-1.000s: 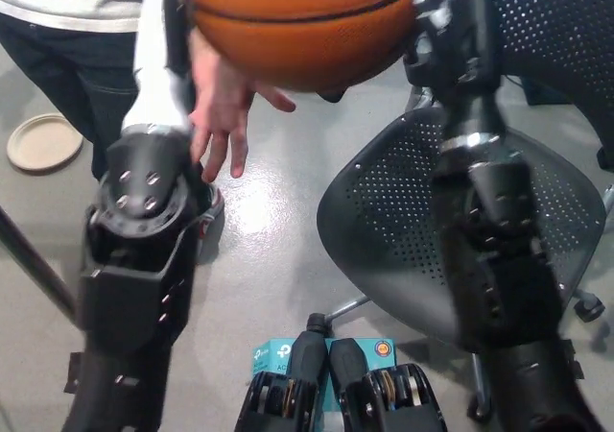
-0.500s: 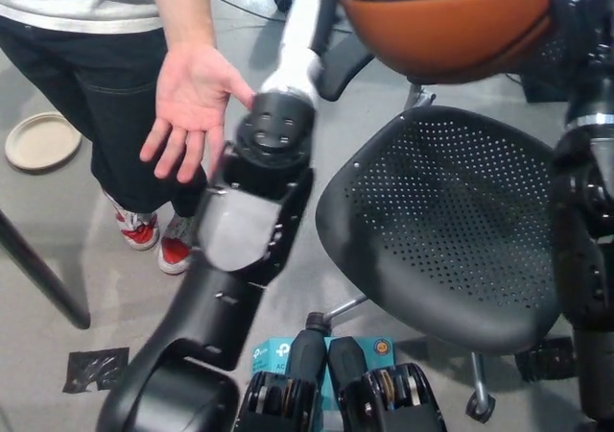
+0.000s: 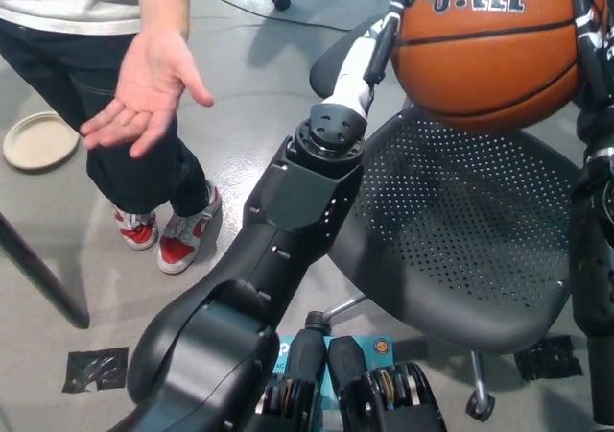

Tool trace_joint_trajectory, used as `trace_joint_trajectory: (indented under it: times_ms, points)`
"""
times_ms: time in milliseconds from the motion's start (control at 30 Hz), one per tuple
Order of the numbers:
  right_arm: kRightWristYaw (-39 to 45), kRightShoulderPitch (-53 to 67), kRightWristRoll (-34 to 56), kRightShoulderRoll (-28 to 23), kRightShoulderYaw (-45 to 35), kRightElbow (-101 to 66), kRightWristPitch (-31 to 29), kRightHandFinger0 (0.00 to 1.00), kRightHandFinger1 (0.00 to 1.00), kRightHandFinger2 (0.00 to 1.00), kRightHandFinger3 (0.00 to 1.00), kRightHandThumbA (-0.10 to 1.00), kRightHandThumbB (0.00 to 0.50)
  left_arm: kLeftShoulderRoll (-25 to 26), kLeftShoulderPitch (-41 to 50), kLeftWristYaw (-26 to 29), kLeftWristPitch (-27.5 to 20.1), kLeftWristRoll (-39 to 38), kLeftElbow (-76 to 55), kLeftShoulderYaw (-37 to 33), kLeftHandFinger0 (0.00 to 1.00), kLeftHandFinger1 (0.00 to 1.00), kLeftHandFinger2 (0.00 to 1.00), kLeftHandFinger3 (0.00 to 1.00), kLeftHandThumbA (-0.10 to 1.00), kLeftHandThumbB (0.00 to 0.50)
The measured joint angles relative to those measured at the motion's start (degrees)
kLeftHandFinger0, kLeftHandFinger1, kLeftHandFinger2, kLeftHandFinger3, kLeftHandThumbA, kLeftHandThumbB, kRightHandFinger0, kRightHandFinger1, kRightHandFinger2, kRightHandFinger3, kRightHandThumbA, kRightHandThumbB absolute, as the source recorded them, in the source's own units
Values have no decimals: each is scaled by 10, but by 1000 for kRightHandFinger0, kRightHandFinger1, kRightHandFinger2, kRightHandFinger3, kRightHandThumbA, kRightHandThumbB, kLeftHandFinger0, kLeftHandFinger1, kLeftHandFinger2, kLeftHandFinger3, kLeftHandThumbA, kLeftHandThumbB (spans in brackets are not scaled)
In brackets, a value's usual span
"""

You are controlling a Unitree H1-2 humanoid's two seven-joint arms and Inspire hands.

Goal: The robot grabs the basketball from a person using both hands and then drops it on the black chair in the front

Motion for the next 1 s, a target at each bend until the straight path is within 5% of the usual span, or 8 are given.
trace_joint_trajectory:
  times_ms: [200,367,633,800,967,1000]
  points:
    - [6,19,10,-4,-3,36,-4,1000,1000,1000,1000,1000,205,-1,-14,-5,-30,9,50,-36,1000,1000,1000,1000,1000,245]
    - [10,21,0,-30,0,75,-12,1000,1000,1000,1000,1000,331,7,-11,-11,-47,39,48,-89,1000,1000,1000,1000,1000,228]
    - [31,15,2,-125,-43,108,-29,1000,1000,1000,1000,1000,369,63,-11,-35,-75,64,-9,-98,1000,1000,1000,1000,1000,255]
    - [42,32,6,-167,-79,95,-51,1000,1000,1000,1000,1000,273,113,-4,-49,-77,64,-39,-82,1000,1000,1000,1000,1000,266]
    - [50,52,10,-165,-93,64,-53,1000,1000,1000,1000,1000,238,125,18,-68,-78,58,-73,-59,1000,1000,1000,1000,1000,256]
    - [51,54,11,-162,-94,55,-54,1000,1000,1000,1000,1000,264,125,25,-72,-78,58,-82,-58,1000,1000,1000,1000,1000,264]
